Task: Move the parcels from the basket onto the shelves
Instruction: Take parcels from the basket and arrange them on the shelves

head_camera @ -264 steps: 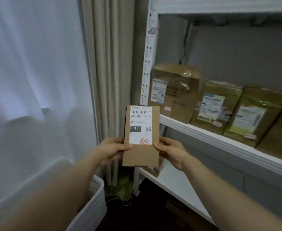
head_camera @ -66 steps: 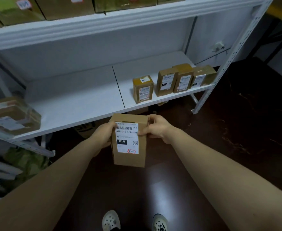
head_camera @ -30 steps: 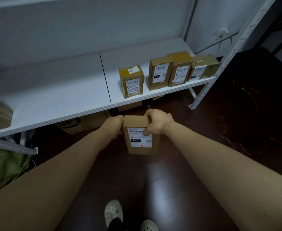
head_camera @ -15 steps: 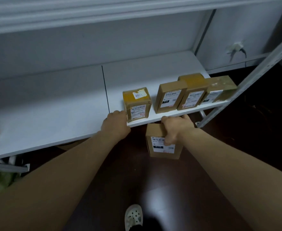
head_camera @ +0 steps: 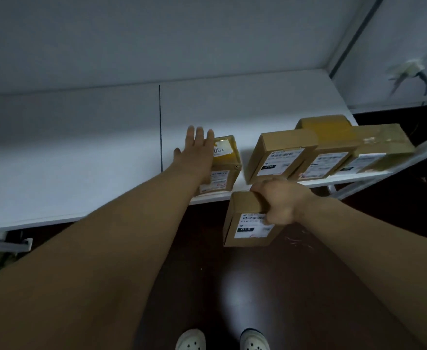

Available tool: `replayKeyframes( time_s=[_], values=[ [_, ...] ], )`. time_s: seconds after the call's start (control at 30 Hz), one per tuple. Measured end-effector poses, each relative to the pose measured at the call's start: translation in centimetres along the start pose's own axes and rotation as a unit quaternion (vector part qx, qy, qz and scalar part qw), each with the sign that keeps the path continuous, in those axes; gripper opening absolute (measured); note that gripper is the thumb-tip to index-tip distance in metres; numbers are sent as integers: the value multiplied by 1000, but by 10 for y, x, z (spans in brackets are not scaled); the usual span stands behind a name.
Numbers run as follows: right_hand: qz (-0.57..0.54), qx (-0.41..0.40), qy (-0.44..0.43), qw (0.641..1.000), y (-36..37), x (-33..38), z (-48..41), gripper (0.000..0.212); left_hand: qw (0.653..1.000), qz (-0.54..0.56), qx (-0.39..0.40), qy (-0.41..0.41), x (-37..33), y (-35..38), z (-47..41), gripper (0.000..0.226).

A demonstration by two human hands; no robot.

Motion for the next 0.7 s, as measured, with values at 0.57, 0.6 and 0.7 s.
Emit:
replayKeyframes(
  time_s=[0.57, 0.6, 0.7],
  values=[
    [12, -40, -14, 999, -39, 36, -22, 57, 998, 14, 3, -56, 70, 11, 42, 109],
    [14, -48, -16, 999, -44, 39, -22, 58, 998, 11, 4, -56, 71, 11, 42, 110],
    [15, -65, -16, 998, -57, 44, -22, 59, 998, 2, 7, -60, 71, 10, 40, 113]
  ],
)
Point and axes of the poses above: each hand's wrist, its own z-axis away from the middle knuckle, its own y-axis out of the palm, x = y × z, the point moved 6 cm from there along -z, towards the middle knuckle, and after that the axes turned 14 degrees about y, right-handed, at the moved point
